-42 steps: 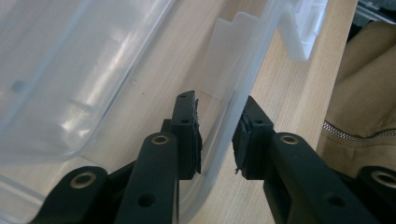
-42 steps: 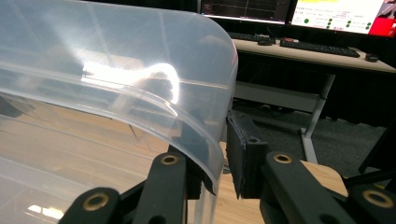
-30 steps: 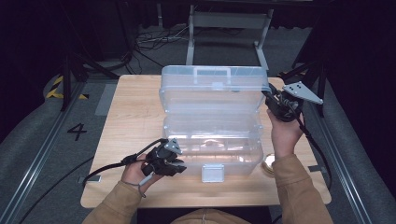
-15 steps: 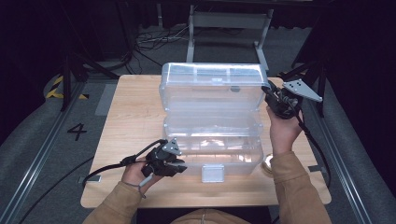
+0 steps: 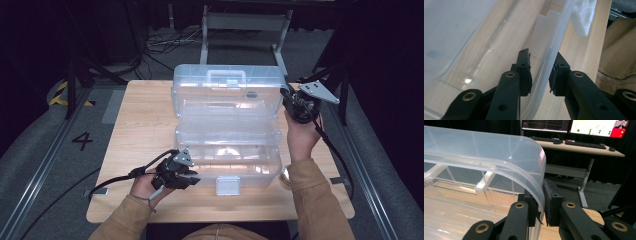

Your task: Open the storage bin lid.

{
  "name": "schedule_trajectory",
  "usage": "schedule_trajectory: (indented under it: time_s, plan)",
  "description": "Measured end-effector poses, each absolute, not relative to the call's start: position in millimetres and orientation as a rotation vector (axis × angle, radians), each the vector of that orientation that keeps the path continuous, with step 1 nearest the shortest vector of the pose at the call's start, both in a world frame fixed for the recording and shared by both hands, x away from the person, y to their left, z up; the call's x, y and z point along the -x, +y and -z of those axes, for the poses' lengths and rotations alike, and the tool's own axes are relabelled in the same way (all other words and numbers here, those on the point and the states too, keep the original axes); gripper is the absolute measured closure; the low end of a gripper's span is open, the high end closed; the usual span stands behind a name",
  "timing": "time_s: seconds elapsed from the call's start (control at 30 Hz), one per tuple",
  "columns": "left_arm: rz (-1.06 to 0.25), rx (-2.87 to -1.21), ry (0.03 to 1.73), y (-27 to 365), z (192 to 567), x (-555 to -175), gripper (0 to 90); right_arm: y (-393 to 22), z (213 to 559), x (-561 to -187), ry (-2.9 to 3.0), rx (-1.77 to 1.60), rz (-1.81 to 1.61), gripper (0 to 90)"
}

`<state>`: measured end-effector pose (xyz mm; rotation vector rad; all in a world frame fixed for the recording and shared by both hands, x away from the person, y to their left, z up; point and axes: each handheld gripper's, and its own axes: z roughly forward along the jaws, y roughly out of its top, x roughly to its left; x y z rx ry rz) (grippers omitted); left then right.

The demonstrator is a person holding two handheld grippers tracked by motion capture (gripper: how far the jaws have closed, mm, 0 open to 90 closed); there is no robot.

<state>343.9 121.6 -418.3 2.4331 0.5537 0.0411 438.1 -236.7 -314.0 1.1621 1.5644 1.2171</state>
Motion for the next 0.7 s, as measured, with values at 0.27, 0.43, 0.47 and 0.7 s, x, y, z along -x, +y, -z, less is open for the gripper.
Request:
schedule_trajectory:
  time_s: [0.27, 0.43, 0.47, 0.7]
  plan:
    - [-0.048, -2.418, 0.563, 122, 419, -343, 72.0, -238, 314, -446, 1.569, -1.157, -1.216, 83.4]
    - [-0.054, -2.411, 0.560, 123, 419, -342, 71.9, -239, 313, -450, 1.582, -1.148, -1.218, 83.6]
    - [-0.054, -2.410, 0.559, 123, 419, -342, 71.9, -239, 314, -451, 1.580, -1.145, -1.214, 83.7]
    - [-0.058, -2.407, 0.550, 123, 420, -342, 72.0, -241, 313, -462, 1.598, -1.143, -1.224, 84.1]
